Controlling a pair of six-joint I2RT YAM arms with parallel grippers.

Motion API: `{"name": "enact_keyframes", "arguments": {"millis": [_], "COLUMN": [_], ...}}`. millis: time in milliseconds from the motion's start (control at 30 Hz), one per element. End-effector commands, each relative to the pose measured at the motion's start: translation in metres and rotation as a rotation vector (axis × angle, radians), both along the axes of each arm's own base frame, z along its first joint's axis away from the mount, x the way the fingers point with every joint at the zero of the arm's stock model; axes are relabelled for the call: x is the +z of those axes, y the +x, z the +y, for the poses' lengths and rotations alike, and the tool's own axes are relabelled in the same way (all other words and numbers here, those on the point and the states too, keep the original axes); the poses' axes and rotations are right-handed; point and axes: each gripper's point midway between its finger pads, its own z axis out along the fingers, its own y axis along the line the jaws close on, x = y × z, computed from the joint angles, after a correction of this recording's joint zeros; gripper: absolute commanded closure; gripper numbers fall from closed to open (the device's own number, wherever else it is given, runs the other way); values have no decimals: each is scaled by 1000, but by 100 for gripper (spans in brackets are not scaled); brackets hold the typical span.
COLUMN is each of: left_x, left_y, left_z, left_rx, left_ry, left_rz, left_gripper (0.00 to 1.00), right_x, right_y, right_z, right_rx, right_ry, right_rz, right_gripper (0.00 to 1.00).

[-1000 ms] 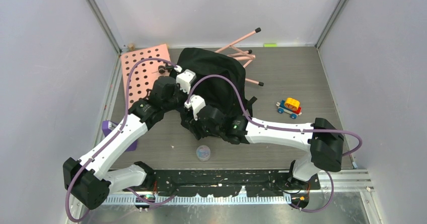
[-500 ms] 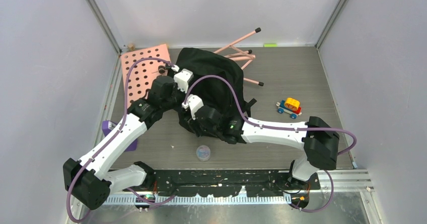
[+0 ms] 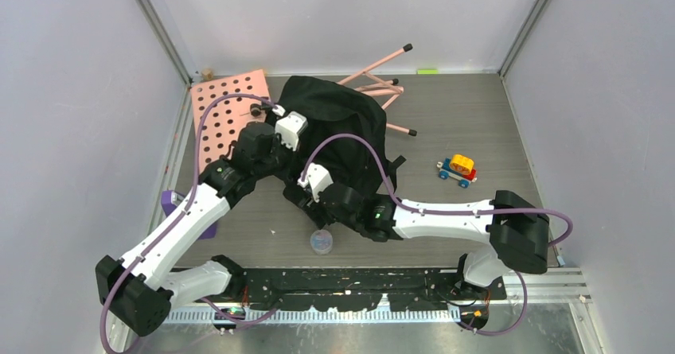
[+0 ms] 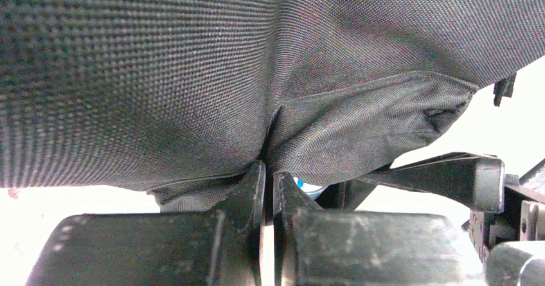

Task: Pack the student bag
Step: Place the stationery in the student bag.

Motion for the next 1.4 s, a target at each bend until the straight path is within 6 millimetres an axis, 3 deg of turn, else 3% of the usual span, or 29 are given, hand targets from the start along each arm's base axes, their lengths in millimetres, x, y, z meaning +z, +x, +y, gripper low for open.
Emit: {"name": "enact_keyframes", "arguments": {"millis": [0,133,333,400,433,500,600,800,1200,1367], "left_x": [58,63,60,61,60,59,58,59,43,45], "left_y": [-4,-9,-5,-4,-4,-3,-1,2,-4,-5], "left_z": [-11,-17,-16,-14,-13,-12,-9,-9,-16,-15], "left_rx": [-52,-79,-63,-59,-56,-51,-47,-55,-94,-92], "left_ry": [-155,-202,-206,-207,-207,-204,-196,-187,-195,-196], "left_rz": [-146,-146,-128,-129,-129,-125,-123,-118,-70,-77], "left_gripper": [100,100,100,100,100,100,100,100,100,100], "right_x": [30,30,15,14,17,26,58,98,117,135], "right_y": [15,17,16,18,19,19,16,8,-20,-29], "right_z": [3,19,33,33,33,31,24,2,-1,-4], "right_rx": [-5,33,82,78,73,68,66,67,48,-16], "right_ry": [36,38,7,-6,-14,-11,18,14,20,39], "right_rz": [-102,-107,-99,-102,-104,-109,-125,-127,-94,-114], "right_gripper": [36,42,48,63,77,90,98,96,89,77]}}
